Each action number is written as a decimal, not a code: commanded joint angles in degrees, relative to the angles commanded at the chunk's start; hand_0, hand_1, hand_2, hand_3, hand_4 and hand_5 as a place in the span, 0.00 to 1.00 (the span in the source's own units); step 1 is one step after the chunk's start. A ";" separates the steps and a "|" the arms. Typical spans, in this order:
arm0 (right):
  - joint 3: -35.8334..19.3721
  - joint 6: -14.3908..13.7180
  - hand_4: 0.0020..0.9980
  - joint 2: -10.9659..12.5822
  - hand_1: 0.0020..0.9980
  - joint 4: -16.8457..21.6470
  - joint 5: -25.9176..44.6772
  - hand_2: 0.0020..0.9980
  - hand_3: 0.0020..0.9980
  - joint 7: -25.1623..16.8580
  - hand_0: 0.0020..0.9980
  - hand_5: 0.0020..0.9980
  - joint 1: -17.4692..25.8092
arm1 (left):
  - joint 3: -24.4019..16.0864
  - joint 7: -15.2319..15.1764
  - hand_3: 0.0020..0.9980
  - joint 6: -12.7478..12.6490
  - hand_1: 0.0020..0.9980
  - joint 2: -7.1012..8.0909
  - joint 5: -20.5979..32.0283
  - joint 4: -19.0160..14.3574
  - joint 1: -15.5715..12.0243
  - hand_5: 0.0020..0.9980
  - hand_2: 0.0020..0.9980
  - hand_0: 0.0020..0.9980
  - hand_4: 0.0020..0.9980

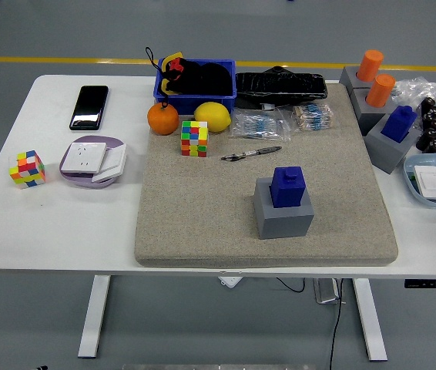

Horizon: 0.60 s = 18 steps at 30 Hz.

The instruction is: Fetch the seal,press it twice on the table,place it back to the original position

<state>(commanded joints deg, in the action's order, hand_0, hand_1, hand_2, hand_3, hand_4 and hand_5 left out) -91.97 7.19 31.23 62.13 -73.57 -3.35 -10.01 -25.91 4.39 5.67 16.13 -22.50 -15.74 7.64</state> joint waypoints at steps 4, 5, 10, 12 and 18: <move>-0.36 0.04 1.00 -0.15 0.85 -0.05 -0.04 0.82 0.79 0.17 0.93 0.69 -0.04 | 0.05 -0.01 0.77 0.00 0.75 -0.06 -0.02 0.02 0.07 0.49 0.74 0.79 0.79; -0.38 0.05 1.00 -0.16 0.85 -0.05 -0.04 0.82 0.79 0.17 0.93 0.68 -0.06 | 0.05 0.00 0.77 0.00 0.75 -0.08 -0.04 0.01 0.08 0.49 0.74 0.79 0.78; -0.60 0.07 1.00 -0.15 0.85 0.24 -0.10 0.82 0.79 0.26 0.93 0.68 0.11 | -0.02 0.02 0.77 0.00 0.75 -0.16 -0.10 -0.02 0.08 0.49 0.74 0.79 0.78; -0.73 0.05 1.00 -0.15 0.84 0.32 -0.14 0.82 0.79 0.36 0.92 0.68 0.24 | -0.09 0.02 0.77 -0.02 0.75 -0.14 -0.13 -0.03 0.04 0.49 0.74 0.79 0.78; -0.98 0.03 1.00 -0.24 0.83 0.32 -0.22 0.82 0.79 0.46 0.92 0.67 0.62 | 0.03 0.06 0.77 -0.10 0.75 -0.02 -0.10 0.01 -0.13 0.49 0.74 0.79 0.78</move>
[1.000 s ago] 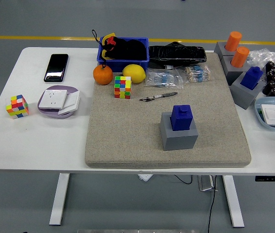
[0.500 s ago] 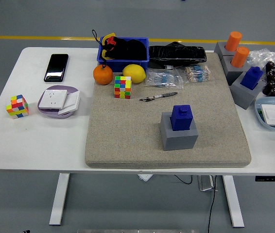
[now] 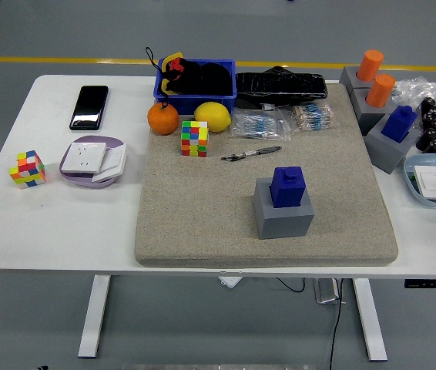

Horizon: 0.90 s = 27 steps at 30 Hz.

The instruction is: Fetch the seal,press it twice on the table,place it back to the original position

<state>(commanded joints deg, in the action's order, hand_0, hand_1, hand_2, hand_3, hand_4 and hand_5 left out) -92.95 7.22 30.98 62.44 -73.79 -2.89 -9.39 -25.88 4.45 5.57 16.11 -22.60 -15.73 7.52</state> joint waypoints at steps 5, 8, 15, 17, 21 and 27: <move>0.30 0.07 1.00 0.09 0.83 -0.03 0.03 0.81 0.79 0.06 0.92 0.67 0.06 | 0.08 0.01 0.77 -0.02 0.75 0.11 0.00 -0.05 0.04 0.49 0.74 0.79 0.78; 0.49 0.13 1.00 0.11 0.83 -0.07 0.02 0.81 0.79 0.12 0.92 0.67 -0.07 | 0.19 0.03 0.77 0.00 0.75 0.21 -0.03 -0.08 0.25 0.49 0.74 0.79 0.78; 0.92 0.12 1.00 0.16 0.82 0.02 0.05 0.81 0.79 0.23 0.91 0.66 -0.20 | 0.59 0.04 0.77 -0.01 0.75 0.38 0.06 -0.09 0.44 0.49 0.74 0.79 0.78; 0.98 0.12 1.00 0.17 0.82 0.08 0.03 0.81 0.78 0.25 0.91 0.66 -0.13 | 0.63 0.03 0.77 0.00 0.75 0.39 0.06 -0.11 0.41 0.49 0.74 0.79 0.78; 0.95 0.03 1.00 0.12 0.82 0.11 -0.04 0.81 0.78 0.27 0.91 0.66 -0.06 | 0.85 0.05 0.77 0.02 0.75 0.41 0.11 -0.11 0.36 0.49 0.74 0.79 0.78; 1.20 -0.20 1.00 0.19 0.81 0.09 -0.08 0.80 0.78 0.18 0.90 0.65 0.02 | 0.90 0.03 0.77 0.09 0.75 0.45 0.05 -0.10 0.30 0.49 0.74 0.79 0.78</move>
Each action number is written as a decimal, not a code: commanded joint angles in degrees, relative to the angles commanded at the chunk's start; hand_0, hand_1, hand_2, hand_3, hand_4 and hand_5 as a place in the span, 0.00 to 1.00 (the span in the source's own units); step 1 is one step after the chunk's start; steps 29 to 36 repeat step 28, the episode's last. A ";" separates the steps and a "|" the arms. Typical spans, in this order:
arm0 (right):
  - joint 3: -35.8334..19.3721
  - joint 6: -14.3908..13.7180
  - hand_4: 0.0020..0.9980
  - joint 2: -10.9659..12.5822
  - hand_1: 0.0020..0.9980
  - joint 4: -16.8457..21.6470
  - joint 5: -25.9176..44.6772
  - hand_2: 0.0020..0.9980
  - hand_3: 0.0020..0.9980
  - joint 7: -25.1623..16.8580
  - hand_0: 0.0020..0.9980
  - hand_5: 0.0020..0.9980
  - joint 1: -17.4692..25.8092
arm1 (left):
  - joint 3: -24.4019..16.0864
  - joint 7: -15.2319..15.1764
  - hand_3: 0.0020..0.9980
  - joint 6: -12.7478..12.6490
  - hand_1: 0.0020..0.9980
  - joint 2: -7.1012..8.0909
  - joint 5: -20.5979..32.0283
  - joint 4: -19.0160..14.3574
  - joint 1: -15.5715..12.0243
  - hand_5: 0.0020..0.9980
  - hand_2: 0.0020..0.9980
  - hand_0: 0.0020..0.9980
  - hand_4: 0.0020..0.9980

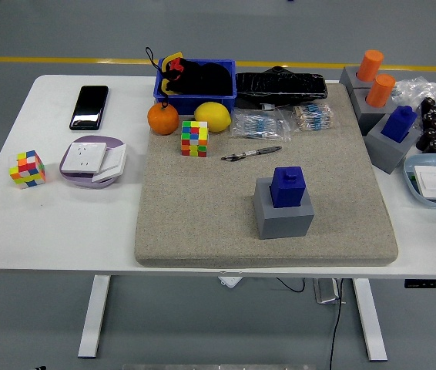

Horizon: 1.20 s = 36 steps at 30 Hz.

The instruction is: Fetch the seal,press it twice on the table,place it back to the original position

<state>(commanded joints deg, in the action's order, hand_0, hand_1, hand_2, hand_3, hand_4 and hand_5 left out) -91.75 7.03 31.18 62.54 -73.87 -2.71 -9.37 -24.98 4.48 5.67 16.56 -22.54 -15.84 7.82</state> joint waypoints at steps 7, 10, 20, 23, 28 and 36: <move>-0.33 -0.06 1.00 -0.37 0.80 -0.15 -0.10 0.79 0.78 -0.06 0.90 0.65 0.00 | -0.58 -0.10 0.77 -0.09 0.75 -0.15 -0.11 0.04 -0.09 0.49 0.74 0.79 0.78; -0.31 -0.09 1.00 -0.31 0.79 -0.10 -0.08 0.79 0.78 -0.08 0.90 0.64 -0.23 | -0.14 0.18 0.77 0.05 0.75 -0.44 0.16 0.13 -0.42 0.49 0.74 0.79 0.78; -0.24 -0.16 1.00 -0.17 0.79 0.06 -0.17 0.78 0.77 0.05 0.90 0.63 -0.52 | -0.80 -0.03 0.77 -0.05 0.75 -0.29 -0.04 0.14 -0.26 0.49 0.74 0.79 0.78; -0.07 -0.13 1.00 -0.20 0.79 0.06 -0.17 0.78 0.77 0.11 0.90 0.63 -0.55 | -0.83 -0.03 0.77 -0.07 0.75 -0.18 -0.03 0.17 -0.24 0.49 0.74 0.79 0.78; -0.22 -0.14 1.00 -0.21 0.79 0.05 -0.47 0.78 0.77 0.31 0.90 0.63 -0.54 | -0.78 0.01 0.77 -0.05 0.75 -0.29 0.06 0.19 -0.29 0.49 0.74 0.79 0.78; -0.22 -0.14 1.00 -0.21 0.79 0.05 -0.47 0.78 0.77 0.31 0.90 0.63 -0.54 | -0.78 0.01 0.77 -0.05 0.75 -0.29 0.06 0.19 -0.29 0.49 0.74 0.79 0.78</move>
